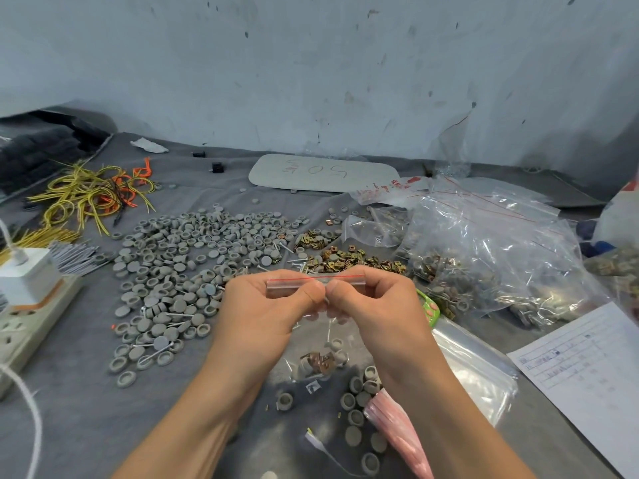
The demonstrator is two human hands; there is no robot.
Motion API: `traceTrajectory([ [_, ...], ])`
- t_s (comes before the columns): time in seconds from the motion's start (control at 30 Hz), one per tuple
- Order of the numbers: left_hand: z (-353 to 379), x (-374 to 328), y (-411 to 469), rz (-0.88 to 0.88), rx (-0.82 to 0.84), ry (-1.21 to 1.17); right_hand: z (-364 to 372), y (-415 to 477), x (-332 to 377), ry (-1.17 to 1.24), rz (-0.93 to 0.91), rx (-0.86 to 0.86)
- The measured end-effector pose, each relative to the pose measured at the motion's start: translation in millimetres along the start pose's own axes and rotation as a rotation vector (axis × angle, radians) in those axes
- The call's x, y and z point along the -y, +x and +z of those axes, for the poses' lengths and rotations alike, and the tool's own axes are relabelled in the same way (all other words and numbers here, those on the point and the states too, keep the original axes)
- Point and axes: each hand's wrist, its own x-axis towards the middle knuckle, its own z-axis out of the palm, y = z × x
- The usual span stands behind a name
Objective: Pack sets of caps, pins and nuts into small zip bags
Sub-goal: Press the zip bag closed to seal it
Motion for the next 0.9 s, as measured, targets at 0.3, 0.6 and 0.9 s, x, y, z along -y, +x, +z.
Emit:
traceTrajectory([
  [0.3,-0.3,-1.8,-0.4,0.008,-0.038,0.037,4.9,1.6,3.2,0.057,0.044,-0.022],
  [0.6,-20.9,-0.3,3.5,-0.140,-0.132,-0.008,-11.1,0.7,10.8,0.169,0.150,-0.085],
  [0.9,-15.3,-2.1,1.7,-0.094,-0.129,-0.041,-9.1,2.2,11.6,0.218,0.139,-0.141],
])
